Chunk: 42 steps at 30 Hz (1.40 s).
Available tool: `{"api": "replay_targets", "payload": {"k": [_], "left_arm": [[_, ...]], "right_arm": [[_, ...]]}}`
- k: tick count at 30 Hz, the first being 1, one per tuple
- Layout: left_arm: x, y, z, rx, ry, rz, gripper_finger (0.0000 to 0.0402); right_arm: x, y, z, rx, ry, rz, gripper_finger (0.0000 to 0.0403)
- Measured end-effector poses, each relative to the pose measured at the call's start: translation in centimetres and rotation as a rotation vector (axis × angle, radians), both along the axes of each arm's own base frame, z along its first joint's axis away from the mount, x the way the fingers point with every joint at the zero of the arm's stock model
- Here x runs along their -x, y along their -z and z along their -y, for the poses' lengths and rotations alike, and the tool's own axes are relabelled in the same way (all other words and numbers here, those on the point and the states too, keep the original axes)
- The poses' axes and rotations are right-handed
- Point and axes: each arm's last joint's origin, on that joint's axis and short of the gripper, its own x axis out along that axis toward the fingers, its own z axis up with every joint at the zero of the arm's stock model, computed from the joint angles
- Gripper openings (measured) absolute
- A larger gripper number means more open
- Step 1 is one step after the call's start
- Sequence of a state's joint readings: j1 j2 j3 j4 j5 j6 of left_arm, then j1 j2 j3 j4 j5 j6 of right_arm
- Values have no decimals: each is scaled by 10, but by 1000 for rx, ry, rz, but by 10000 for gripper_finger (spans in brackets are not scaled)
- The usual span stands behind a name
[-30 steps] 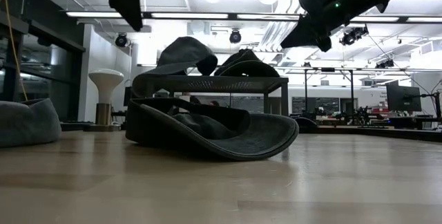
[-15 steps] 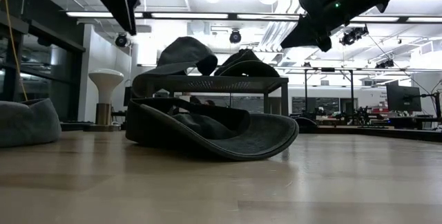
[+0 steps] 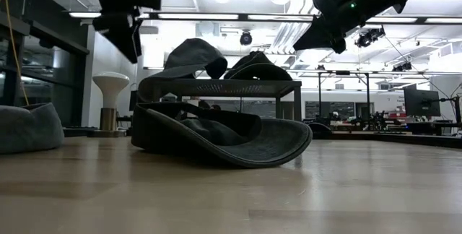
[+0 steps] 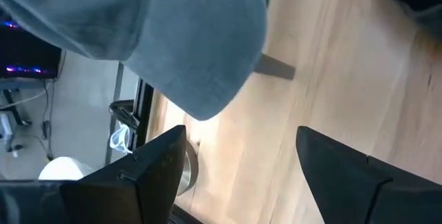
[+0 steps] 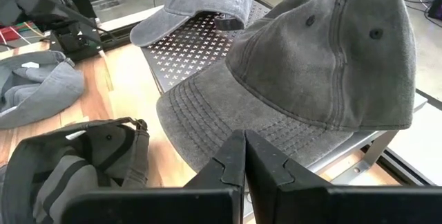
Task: Pick & Place hat
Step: Put the right gray cap on the shelf
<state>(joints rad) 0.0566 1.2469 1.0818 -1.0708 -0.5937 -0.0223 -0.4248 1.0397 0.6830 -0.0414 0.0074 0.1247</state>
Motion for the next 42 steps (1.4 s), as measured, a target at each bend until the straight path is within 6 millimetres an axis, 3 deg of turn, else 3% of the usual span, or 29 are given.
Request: {"api": "replay_targets", "payload": {"k": [12,18,42], "left_arm": [[-1,30,-4,-148,-19,-19,256],[1,44,-3,-138,-14,-28,256],[-4,53,-7,-313,-32,14,256]], "right_arm": [[0,0,0,37,-24,-18,0],[0,0,0,50,-39,-23,0],[0,0,-1,62,-49,-28,0]]}}
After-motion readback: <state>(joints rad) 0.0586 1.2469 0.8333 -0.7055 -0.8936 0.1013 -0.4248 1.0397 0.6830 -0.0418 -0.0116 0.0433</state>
